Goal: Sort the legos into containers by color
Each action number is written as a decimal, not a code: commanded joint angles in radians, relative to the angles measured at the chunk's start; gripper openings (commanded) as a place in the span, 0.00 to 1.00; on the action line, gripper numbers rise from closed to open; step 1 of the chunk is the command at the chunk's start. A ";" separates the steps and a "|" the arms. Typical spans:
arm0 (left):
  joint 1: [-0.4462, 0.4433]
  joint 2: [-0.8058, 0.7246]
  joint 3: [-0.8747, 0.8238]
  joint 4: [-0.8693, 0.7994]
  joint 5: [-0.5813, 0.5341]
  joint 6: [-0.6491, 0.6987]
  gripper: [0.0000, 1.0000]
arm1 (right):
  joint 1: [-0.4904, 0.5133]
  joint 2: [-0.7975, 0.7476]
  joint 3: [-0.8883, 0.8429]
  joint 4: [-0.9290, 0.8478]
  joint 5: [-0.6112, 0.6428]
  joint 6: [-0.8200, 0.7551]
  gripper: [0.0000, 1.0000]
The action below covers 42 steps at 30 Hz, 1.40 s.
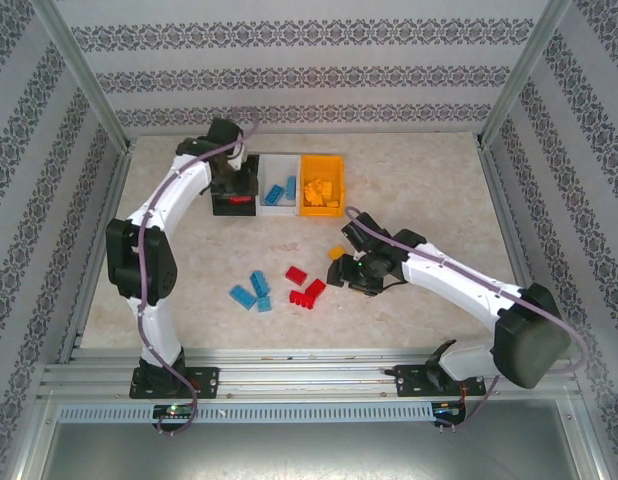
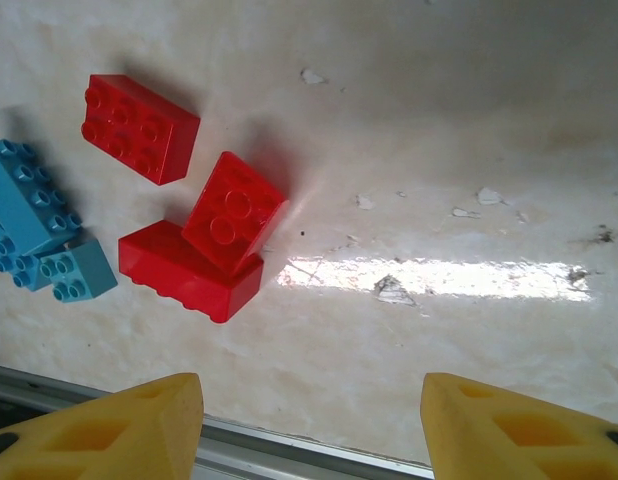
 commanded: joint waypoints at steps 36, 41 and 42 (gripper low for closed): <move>0.081 -0.035 0.014 0.007 0.027 -0.045 0.73 | 0.092 0.448 0.263 -0.031 0.027 0.060 0.63; 0.080 -0.235 -0.227 0.054 0.035 -0.056 0.73 | 0.094 0.494 0.285 -0.028 0.052 0.063 0.62; 0.081 -0.273 -0.270 0.057 0.037 -0.061 0.74 | 0.092 0.504 0.293 -0.035 0.059 0.061 0.62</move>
